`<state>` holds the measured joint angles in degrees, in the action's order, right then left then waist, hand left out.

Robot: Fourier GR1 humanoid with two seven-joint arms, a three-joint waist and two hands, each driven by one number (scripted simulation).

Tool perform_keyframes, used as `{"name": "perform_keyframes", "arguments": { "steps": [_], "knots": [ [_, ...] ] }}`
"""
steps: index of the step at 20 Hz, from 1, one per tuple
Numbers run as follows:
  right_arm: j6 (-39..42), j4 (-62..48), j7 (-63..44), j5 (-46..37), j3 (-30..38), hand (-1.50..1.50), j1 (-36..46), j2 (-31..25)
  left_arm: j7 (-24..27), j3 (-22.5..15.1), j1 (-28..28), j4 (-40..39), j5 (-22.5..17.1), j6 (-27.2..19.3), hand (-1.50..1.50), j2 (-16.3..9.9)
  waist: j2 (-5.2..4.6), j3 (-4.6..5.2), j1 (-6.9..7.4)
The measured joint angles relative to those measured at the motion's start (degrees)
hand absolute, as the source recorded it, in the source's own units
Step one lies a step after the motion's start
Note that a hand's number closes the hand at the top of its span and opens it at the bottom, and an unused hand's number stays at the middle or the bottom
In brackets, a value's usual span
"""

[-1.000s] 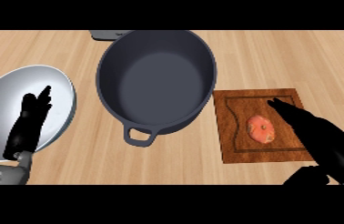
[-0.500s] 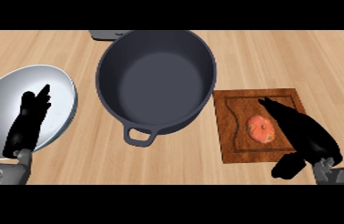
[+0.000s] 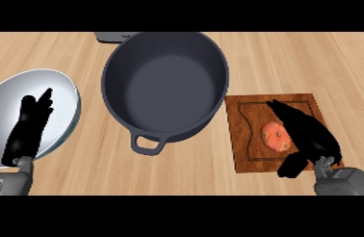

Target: Pick the squash from the cutting board and place it in the pot

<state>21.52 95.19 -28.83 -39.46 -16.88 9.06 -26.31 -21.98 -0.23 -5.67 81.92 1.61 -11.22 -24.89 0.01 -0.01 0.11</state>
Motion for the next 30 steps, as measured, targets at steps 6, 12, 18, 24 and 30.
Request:
{"name": "perform_keyframes", "arguments": {
  "steps": [6,12,18,24,30],
  "knots": [
    [2.0,-3.4,1.7,-2.9,2.0,-1.5,0.1,2.3,-0.7,1.0,0.0,0.7,2.7,0.8,0.0,2.4,0.0,0.01,-0.05],
    [2.1,-8.5,5.0,-5.9,3.8,-1.5,1.2,5.3,-0.3,3.5,0.5,0.9,3.9,3.2,0.0,3.5,0.0,0.0,-0.01],
    [0.6,-13.7,8.7,-8.3,6.1,-1.5,2.0,7.6,-0.5,5.7,0.5,1.2,4.9,5.3,0.0,4.4,0.0,0.01,0.0],
    [0.0,-17.2,11.3,-10.5,7.9,1.5,2.2,9.1,-0.2,6.9,0.8,1.6,6.7,6.1,0.0,5.9,0.01,0.02,-0.01],
    [-1.9,-18.1,15.2,-12.9,8.4,1.5,3.0,9.4,0.6,8.3,0.0,0.1,7.4,7.3,0.0,6.6,0.13,0.14,-0.09]
  ]
}}
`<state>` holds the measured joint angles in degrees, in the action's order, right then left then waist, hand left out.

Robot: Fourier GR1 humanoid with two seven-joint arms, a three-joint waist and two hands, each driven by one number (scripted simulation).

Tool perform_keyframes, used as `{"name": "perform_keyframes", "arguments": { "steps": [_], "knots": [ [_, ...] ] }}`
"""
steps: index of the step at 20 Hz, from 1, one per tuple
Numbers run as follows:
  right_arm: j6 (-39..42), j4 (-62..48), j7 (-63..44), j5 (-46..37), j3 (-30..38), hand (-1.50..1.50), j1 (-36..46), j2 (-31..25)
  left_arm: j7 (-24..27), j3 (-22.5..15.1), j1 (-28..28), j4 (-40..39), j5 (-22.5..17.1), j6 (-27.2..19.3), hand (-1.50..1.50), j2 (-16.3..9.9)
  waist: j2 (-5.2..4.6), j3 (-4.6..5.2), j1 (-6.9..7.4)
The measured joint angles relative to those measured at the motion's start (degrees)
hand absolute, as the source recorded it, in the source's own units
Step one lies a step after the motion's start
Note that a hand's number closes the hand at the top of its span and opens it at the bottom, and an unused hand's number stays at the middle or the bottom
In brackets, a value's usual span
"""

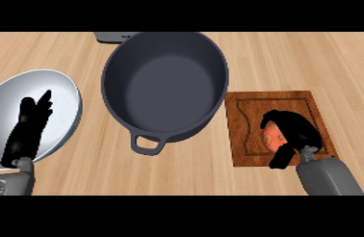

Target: Pick the squash from the cutting board and place it in the pot

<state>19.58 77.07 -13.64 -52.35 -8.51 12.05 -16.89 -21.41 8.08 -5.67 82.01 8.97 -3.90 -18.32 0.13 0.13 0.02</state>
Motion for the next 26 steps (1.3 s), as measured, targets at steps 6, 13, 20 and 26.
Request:
{"name": "perform_keyframes", "arguments": {
  "steps": [6,13,20,26],
  "knots": [
    [-5.5,-1.5,4.7,-4.1,-0.7,1.5,0.7,-0.5,0.5,-0.1,1.1,1.0,0.9,0.0,0.0,1.3,0.06,0.1,0.03],
    [-5.3,0.6,6.5,-5.8,2.5,1.5,0.4,-2.9,-1.6,0.4,0.4,2.5,2.0,0.6,0.0,1.8,-0.07,-0.09,0.0],
    [-4.0,7.2,5.3,-7.1,6.1,1.5,-1.6,-6.3,-0.1,1.5,0.6,1.5,2.2,1.2,0.0,2.0,-0.04,-0.11,-0.2],
    [-6.8,18.6,3.2,-5.6,9.3,1.5,-1.5,-5.2,-0.9,1.5,0.3,1.6,2.3,1.3,0.0,2.3,0.12,-0.12,-0.57]
  ]
}}
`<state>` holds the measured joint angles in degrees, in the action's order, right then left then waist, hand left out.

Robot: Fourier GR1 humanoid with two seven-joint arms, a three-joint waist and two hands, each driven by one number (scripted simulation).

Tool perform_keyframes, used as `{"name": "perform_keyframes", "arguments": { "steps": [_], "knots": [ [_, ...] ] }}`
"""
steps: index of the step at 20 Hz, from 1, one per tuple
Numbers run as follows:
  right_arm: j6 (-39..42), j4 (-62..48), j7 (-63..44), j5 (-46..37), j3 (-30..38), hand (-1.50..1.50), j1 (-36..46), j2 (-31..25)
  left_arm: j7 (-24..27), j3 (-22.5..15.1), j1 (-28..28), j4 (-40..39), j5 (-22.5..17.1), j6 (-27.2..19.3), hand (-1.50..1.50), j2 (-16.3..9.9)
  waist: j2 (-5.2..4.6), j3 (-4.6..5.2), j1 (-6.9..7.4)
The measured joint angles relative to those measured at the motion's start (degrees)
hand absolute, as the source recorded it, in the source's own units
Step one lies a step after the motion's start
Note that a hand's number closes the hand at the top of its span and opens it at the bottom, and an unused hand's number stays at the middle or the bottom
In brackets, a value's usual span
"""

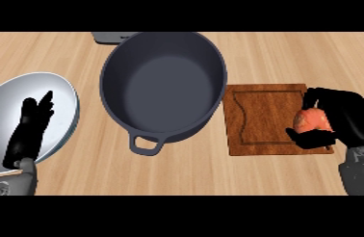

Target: Pick the squash from the cutting board and place it in the pot

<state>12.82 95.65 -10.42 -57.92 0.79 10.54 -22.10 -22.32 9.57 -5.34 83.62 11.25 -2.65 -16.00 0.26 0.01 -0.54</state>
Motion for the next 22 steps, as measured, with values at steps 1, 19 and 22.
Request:
{"name": "perform_keyframes", "arguments": {
  "steps": [1,19,22],
  "knots": [
    [-0.7,2.6,-0.1,0.3,0.2,1.5,0.1,0.4,0.4,0.1,0.4,-0.1,0.0,-0.1,0.0,0.0,0.05,0.01,-0.07],
    [12.0,23.8,-20.5,11.6,-2.7,1.5,28.4,9.1,-0.2,-0.2,-1.0,-0.2,1.2,0.0,0.0,0.5,-0.08,0.07,0.9],
    [14.0,20.2,-26.4,10.6,-5.9,1.5,35.2,12.8,-0.6,-0.5,-0.3,1.0,1.2,0.3,0.0,0.7,-0.08,0.08,1.18]
  ]
}}
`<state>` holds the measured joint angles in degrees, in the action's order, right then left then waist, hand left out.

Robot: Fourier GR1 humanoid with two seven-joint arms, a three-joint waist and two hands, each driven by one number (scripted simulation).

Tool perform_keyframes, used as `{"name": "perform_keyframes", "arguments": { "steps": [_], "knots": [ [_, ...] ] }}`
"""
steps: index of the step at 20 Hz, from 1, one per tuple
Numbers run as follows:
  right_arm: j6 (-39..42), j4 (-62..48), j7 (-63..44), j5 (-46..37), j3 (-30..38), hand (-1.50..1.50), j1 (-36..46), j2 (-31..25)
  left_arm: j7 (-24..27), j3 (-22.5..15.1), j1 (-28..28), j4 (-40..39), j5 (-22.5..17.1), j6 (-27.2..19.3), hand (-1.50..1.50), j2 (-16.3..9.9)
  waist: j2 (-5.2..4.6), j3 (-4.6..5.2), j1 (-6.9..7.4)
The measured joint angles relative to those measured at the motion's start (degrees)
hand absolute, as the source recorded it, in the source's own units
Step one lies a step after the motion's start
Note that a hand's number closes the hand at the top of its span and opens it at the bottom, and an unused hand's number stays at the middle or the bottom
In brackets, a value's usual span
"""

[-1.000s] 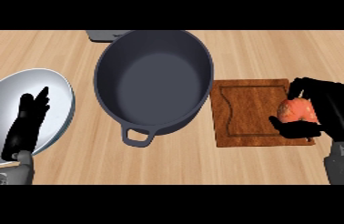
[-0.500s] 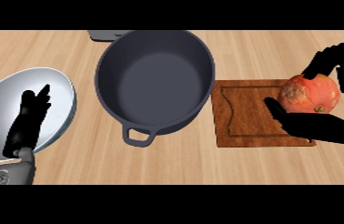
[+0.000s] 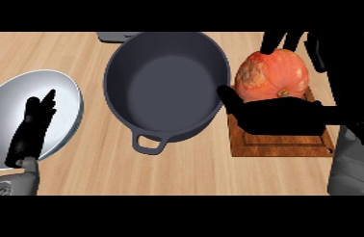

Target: Pick the squash from the cutting board and place it in the pot

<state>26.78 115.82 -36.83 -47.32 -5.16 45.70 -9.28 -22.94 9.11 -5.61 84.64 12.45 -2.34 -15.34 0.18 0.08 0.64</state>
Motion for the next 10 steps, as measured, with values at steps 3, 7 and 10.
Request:
{"name": "perform_keyframes", "arguments": {
  "steps": [3,7,10],
  "knots": [
    [-0.2,-5.5,-3.4,-1.4,-2.3,1.5,4.7,3.6,0.3,0.3,-0.5,-0.6,-0.3,0.6,0.0,-0.3,-0.09,-0.01,0.04],
    [-2.3,-14.5,-4.8,-1.8,-3.1,1.5,9.5,7.0,1.1,0.5,-0.1,-0.7,-0.1,0.4,0.0,0.0,-0.2,-0.01,0.17],
    [-4.2,-20.4,-5.6,-1.0,-4.8,1.5,11.6,8.2,0.9,0.0,0.6,0.1,0.3,0.1,0.0,0.8,-0.21,-0.03,0.27]
  ]
}}
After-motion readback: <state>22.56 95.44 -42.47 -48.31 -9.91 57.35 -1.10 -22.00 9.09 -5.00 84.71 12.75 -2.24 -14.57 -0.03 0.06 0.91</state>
